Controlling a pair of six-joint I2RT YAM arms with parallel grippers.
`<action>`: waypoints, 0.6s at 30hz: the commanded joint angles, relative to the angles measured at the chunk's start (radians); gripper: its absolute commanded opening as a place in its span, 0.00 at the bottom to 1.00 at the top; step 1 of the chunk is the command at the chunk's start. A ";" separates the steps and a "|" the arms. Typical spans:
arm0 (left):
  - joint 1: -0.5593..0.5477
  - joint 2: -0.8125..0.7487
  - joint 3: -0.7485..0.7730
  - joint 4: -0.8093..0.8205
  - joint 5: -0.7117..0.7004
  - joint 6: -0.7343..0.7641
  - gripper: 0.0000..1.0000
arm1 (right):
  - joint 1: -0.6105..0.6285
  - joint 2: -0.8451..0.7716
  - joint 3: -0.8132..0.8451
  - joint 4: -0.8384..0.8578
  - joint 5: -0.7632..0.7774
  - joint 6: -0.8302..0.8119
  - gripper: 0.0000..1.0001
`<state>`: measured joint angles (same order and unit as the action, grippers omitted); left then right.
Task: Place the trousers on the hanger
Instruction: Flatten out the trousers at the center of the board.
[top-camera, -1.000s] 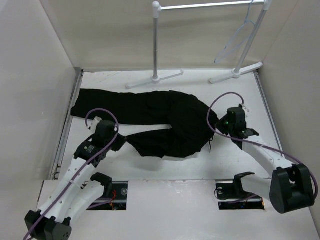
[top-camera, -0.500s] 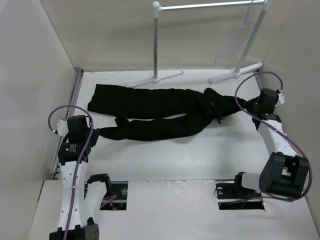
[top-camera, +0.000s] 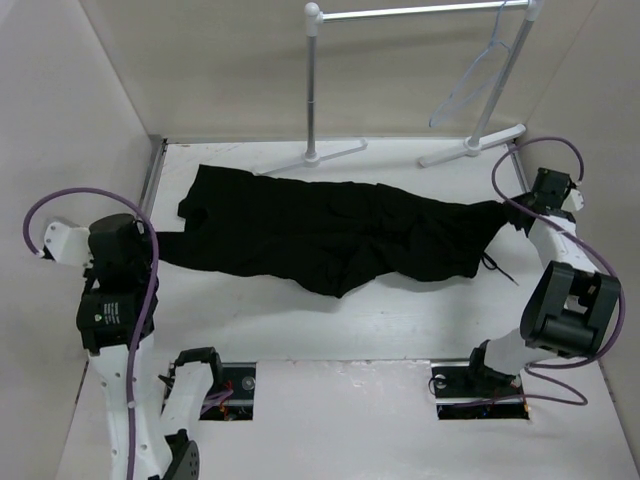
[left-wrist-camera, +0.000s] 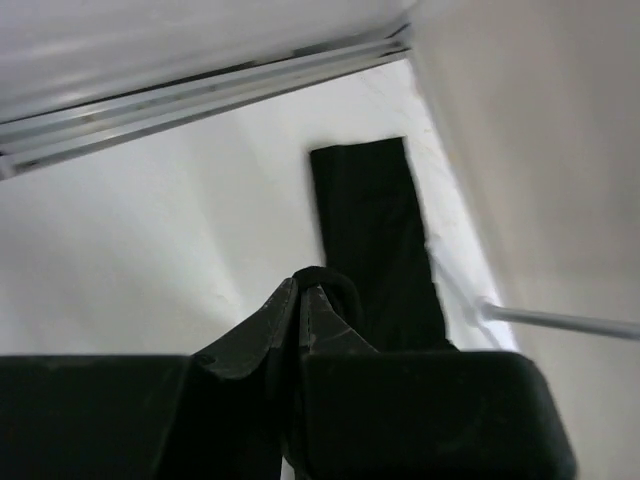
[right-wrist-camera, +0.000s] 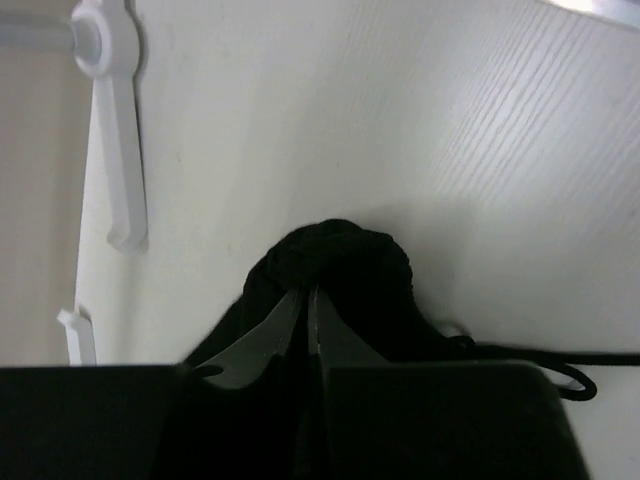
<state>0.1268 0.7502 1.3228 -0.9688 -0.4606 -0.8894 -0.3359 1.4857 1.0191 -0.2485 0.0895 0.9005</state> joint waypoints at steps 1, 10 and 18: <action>0.020 0.037 -0.141 -0.050 -0.089 0.006 0.00 | -0.022 0.030 0.108 0.003 0.048 0.025 0.14; 0.124 0.192 -0.274 0.200 0.081 -0.144 0.00 | 0.119 -0.151 0.019 -0.081 0.130 -0.081 0.70; 0.049 0.202 -0.318 0.318 0.143 -0.160 0.00 | 0.162 -0.551 -0.424 -0.245 0.055 -0.026 0.18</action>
<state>0.2138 0.9638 1.0180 -0.7338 -0.3431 -1.0248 -0.1661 1.0107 0.6445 -0.3946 0.1646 0.8722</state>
